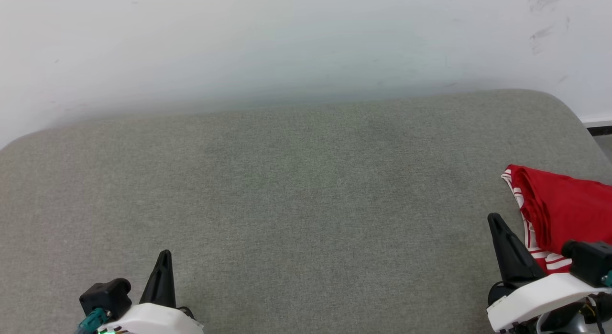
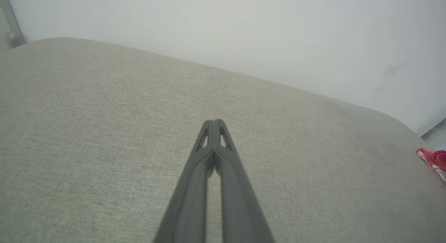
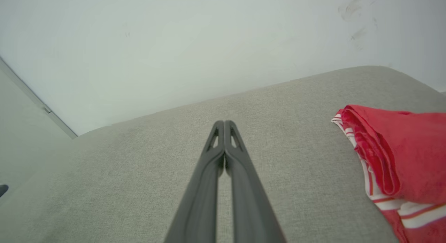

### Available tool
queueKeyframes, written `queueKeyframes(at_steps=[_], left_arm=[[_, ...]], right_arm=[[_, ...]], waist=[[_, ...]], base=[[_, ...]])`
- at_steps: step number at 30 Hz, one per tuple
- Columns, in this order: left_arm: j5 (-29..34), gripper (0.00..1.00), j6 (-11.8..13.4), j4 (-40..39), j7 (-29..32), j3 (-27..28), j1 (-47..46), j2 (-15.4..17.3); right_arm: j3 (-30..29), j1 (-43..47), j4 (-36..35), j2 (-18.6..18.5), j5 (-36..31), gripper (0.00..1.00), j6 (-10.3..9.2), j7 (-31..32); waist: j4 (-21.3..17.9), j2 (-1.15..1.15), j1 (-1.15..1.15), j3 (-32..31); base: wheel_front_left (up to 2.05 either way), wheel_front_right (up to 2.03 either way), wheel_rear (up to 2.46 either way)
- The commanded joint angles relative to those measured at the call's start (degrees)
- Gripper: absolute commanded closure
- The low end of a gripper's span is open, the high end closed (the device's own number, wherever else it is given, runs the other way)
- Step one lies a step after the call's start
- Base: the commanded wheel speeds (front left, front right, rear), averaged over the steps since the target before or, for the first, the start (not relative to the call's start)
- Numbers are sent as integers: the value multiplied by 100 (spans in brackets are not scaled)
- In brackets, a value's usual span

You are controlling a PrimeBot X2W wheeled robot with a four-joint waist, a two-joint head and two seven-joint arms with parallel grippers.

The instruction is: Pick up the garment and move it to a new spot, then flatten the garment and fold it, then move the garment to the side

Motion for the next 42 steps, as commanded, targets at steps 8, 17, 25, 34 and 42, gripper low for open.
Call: queueKeyframes(at_steps=[8,17,25,34,42], left_arm=[[-741,100,-236,44,206,276,-251,-122],[-1472,100,-472,156,425,510,-353,-279],[-1998,100,-640,216,582,684,-418,-395],[-2535,100,-812,275,748,865,-473,-526],[-2972,100,-951,328,890,1017,-532,-627]], right_arm=[[-71,-245,137,4,915,100,-1,10],[-129,-337,349,22,1802,100,-1,39],[-176,-410,504,39,2443,100,-1,63],[-224,-473,663,58,3099,100,-1,90],[-268,-530,794,75,3632,100,-1,115]], waist=[[39,0,0,1],[86,0,0,2],[125,0,0,4],[167,0,0,5],[205,0,0,7]], base=[[0,0,0],[0,0,0],[0,0,0],[0,0,0],[0,0,0]])
